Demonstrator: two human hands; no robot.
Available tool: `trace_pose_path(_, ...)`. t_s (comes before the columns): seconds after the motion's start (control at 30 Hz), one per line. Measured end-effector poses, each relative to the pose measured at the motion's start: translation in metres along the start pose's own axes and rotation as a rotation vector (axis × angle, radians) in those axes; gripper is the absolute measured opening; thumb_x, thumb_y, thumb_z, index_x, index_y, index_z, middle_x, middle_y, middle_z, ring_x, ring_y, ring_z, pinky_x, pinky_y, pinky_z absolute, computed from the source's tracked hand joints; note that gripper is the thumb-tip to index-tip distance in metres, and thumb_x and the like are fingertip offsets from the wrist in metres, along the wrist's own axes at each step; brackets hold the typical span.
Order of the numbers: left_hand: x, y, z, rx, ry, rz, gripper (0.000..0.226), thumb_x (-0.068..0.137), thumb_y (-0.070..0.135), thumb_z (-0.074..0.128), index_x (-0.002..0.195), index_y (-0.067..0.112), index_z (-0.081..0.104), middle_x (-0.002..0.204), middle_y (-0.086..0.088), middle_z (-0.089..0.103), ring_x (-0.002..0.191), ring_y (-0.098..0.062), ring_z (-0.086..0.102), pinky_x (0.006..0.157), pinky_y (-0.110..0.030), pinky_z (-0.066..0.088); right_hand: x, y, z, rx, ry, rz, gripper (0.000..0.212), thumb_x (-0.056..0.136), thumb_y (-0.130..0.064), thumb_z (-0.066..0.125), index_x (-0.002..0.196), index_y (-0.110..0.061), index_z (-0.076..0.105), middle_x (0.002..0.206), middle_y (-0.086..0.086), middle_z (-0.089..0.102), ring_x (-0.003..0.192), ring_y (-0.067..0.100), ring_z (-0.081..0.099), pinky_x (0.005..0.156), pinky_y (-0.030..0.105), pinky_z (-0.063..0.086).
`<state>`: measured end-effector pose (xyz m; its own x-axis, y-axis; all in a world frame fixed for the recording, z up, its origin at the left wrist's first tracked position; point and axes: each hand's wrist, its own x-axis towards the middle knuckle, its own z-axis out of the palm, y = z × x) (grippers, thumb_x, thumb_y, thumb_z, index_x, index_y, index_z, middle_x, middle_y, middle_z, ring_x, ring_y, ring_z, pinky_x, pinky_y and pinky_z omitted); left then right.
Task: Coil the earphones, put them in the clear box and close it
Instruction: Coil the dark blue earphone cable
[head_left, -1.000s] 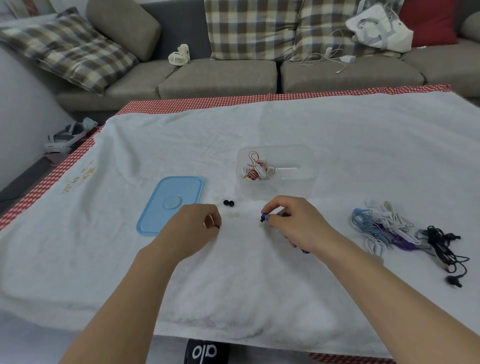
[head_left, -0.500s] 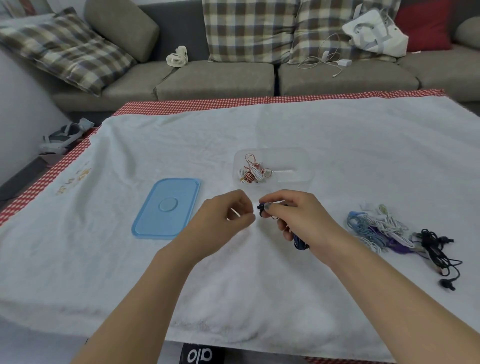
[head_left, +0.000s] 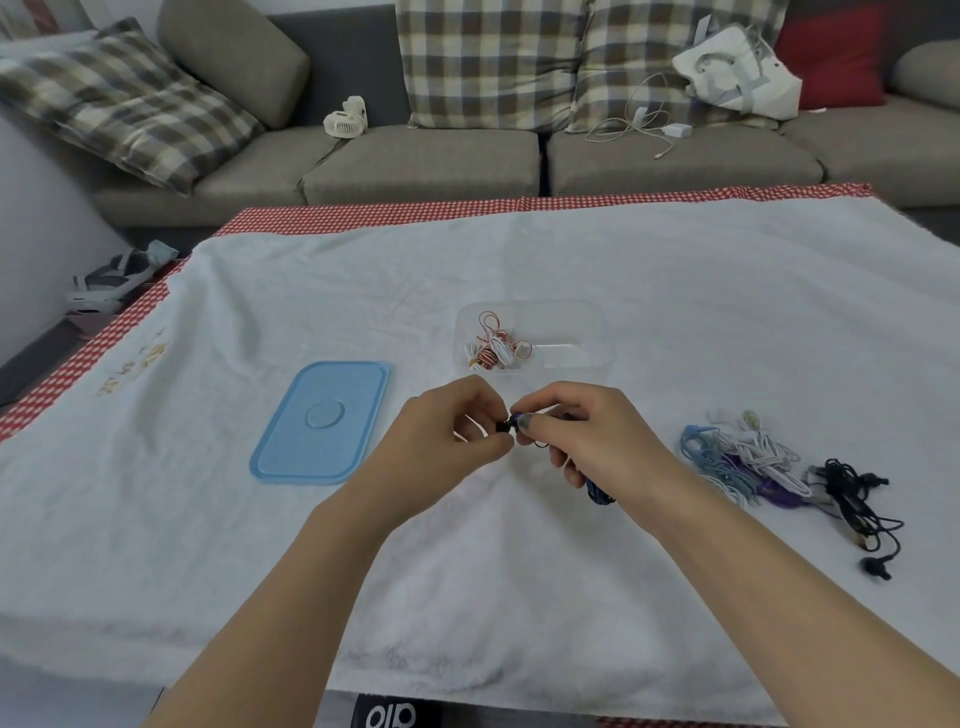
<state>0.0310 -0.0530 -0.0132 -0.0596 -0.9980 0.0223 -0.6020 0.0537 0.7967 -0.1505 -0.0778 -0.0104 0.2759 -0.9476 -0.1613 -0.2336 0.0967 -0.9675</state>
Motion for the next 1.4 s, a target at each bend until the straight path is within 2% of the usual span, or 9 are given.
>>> trace_pose_path(0.33,-0.002,0.006,0.001,-0.006,-0.001,0.050,0.013,0.086,0.017,0.076,0.088,0.024,0.065,0.084,0.010,0.071,0.068,-0.002,0.059,0.064,-0.017,0.050,-0.002,0.000,-0.004,-0.001,-0.011,0.011,0.013,0.087,-0.012,0.067,0.089,-0.020,0.078,0.078,0.007,0.074,0.054,0.011,0.051,0.047,0.029,0.042)
trace_pose_path(0.43,-0.003,0.008,0.001,-0.019,0.006,0.057,0.011,0.087,0.014,0.076,0.088,0.023,0.069,0.084,0.010,0.073,0.071,-0.003,0.062,0.068,-0.017,0.052,-0.001,-0.001,-0.006,0.016,-0.018,0.027,0.013,0.088,-0.011,0.067,0.089,-0.018,0.078,0.076,0.005,0.073,0.054,0.011,0.052,0.046,0.027,0.042)
trace_pose_path(0.63,-0.006,0.009,-0.002,-0.076,0.001,0.045,0.015,0.085,0.007,0.075,0.090,0.021,0.073,0.084,0.008,0.075,0.078,-0.014,0.069,0.082,-0.035,0.059,-0.001,-0.004,-0.011,0.098,-0.056,0.086,0.013,0.088,-0.010,0.067,0.092,-0.014,0.079,0.077,0.006,0.073,0.055,0.011,0.051,0.045,0.024,0.039)
trace_pose_path(0.83,-0.005,0.012,-0.003,-0.077,0.029,0.067,0.013,0.088,0.008,0.074,0.090,0.020,0.074,0.083,0.009,0.076,0.078,-0.010,0.070,0.082,-0.031,0.058,-0.001,-0.005,-0.011,0.156,-0.044,0.134,0.009,0.088,-0.011,0.069,0.095,-0.011,0.075,0.080,0.010,0.075,0.057,0.013,0.050,0.046,0.025,0.039)
trace_pose_path(1.03,-0.005,0.015,-0.005,-0.223,-0.004,0.064,0.008,0.091,0.008,0.073,0.089,0.016,0.072,0.087,0.002,0.076,0.084,-0.008,0.071,0.079,-0.021,0.055,-0.002,-0.008,-0.014,0.230,-0.078,0.144,0.007,0.088,-0.010,0.069,0.091,-0.009,0.075,0.079,0.009,0.073,0.059,0.013,0.048,0.047,0.025,0.037)
trace_pose_path(1.1,-0.005,0.016,-0.006,-0.310,-0.020,0.037,0.005,0.092,0.008,0.073,0.092,0.012,0.072,0.091,-0.001,0.077,0.088,-0.010,0.072,0.085,-0.026,0.056,-0.002,-0.009,-0.015,0.254,-0.093,0.138,0.007,0.088,-0.010,0.069,0.091,-0.009,0.075,0.079,0.009,0.072,0.059,0.013,0.048,0.047,0.024,0.036)
trace_pose_path(1.23,-0.005,0.017,-0.006,-0.477,-0.073,-0.020,0.007,0.093,0.008,0.070,0.100,0.006,0.070,0.097,-0.011,0.078,0.103,-0.028,0.073,0.100,-0.041,0.055,-0.002,-0.011,-0.016,0.285,-0.118,0.121,0.006,0.088,-0.008,0.069,0.090,-0.008,0.075,0.081,0.012,0.072,0.060,0.013,0.048,0.047,0.024,0.036)
trace_pose_path(1.3,-0.005,0.016,-0.005,-0.544,-0.083,-0.036,0.006,0.095,0.007,0.068,0.099,0.003,0.070,0.099,-0.016,0.077,0.105,-0.031,0.073,0.101,-0.041,0.055,-0.003,-0.011,-0.015,0.297,-0.124,0.112,0.005,0.088,-0.008,0.069,0.089,-0.008,0.074,0.080,0.012,0.071,0.060,0.013,0.049,0.047,0.024,0.036)
trace_pose_path(1.4,-0.002,0.015,-0.004,-0.656,-0.106,-0.088,0.006,0.096,0.006,0.065,0.100,0.003,0.069,0.102,-0.023,0.075,0.103,-0.028,0.072,0.096,-0.034,0.055,-0.002,-0.011,-0.014,0.314,-0.115,0.110,0.006,0.088,-0.008,0.070,0.091,-0.005,0.074,0.080,0.013,0.067,0.061,0.013,0.050,0.046,0.023,0.035)
